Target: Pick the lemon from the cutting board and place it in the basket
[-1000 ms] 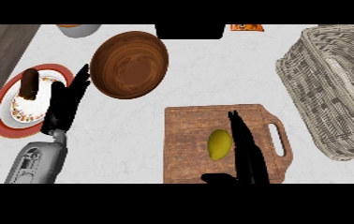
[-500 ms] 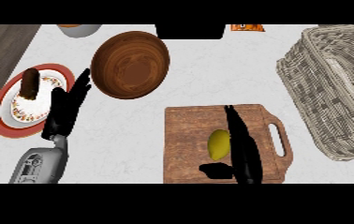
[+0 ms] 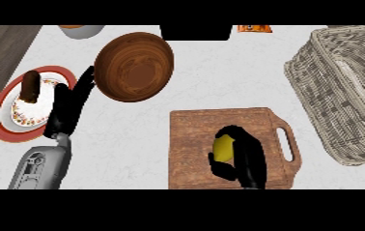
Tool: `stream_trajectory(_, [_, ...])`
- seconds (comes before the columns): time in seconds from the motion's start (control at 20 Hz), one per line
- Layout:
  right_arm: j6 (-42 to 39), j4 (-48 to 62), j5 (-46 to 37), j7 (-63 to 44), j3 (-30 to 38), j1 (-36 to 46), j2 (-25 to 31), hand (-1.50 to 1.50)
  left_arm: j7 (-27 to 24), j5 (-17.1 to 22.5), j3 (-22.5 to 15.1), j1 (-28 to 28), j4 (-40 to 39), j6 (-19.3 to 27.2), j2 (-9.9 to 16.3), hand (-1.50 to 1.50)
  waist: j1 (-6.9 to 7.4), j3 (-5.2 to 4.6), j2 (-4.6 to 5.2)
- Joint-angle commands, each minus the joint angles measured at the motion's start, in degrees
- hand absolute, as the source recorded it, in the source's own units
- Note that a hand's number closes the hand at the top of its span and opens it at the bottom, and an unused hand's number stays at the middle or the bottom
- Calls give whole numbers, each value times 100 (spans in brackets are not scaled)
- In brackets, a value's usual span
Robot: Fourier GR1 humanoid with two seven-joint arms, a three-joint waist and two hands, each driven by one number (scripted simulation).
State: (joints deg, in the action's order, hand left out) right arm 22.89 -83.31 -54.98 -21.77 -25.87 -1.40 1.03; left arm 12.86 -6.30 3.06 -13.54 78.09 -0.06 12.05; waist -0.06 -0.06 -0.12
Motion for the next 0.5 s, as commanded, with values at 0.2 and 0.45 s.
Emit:
stream_trajectory(0.2, [-2021,860,-709,-320,-224,940,930,150,16,38,36,-69,28,-81,44,0,136,-9,48])
stream_trajectory(0.45, [-2807,1470,-759,-69,-105,1944,1143,150,-44,-53,-33,65,74,-59,12,0,109,4,30])
